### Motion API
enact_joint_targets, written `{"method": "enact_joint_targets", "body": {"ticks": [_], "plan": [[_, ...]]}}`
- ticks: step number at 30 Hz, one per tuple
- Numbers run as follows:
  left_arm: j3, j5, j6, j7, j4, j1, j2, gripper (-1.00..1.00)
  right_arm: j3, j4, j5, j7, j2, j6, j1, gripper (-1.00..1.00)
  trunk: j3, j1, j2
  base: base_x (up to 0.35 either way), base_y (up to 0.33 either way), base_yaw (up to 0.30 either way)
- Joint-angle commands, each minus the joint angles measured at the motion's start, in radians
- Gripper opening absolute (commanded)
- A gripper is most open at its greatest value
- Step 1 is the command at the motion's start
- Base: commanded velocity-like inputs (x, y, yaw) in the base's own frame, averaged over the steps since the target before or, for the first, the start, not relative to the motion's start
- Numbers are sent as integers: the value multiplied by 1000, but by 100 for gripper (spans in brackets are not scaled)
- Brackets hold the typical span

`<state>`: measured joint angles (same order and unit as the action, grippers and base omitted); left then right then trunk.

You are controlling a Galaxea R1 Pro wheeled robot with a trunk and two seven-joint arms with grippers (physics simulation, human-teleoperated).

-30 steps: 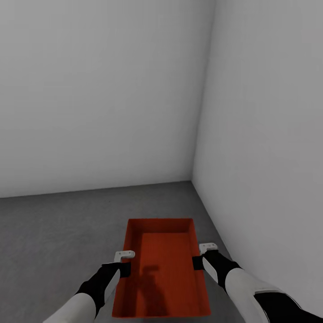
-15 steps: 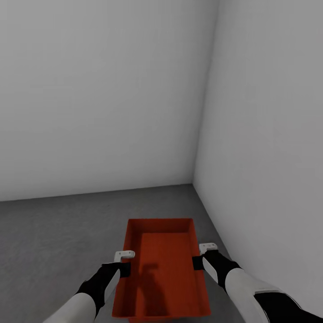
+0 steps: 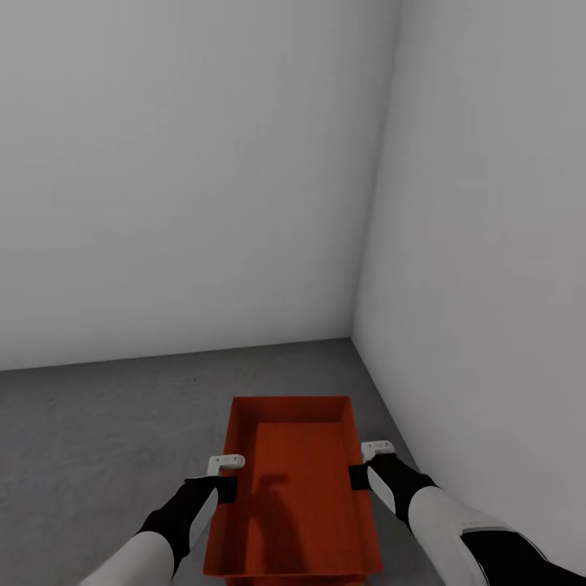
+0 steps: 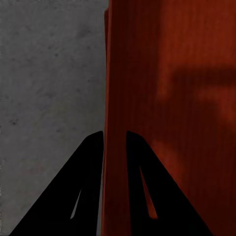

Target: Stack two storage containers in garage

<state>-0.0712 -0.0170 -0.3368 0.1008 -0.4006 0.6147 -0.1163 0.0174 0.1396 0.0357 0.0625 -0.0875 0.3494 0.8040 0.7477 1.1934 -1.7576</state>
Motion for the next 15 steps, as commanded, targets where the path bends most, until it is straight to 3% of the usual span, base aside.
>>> {"method": "enact_joint_targets", "body": {"ticks": [1, 6, 15], "plan": [[19, 28, -16, -9, 2, 0, 12, -100, 58, 5, -20, -4, 0, 5, 1, -100, 1, 0, 0, 233, 76, 0], [19, 28, -16, -9, 2, -1, 12, -100, 58, 5, -20, -4, 0, 5, 1, -100, 1, 0, 0, 130, 44, 0], [19, 28, -16, -8, 2, 0, 12, -100, 58, 5, -20, -4, 0, 5, 1, -100, 1, 0, 0, 22, 8, 0]]}}
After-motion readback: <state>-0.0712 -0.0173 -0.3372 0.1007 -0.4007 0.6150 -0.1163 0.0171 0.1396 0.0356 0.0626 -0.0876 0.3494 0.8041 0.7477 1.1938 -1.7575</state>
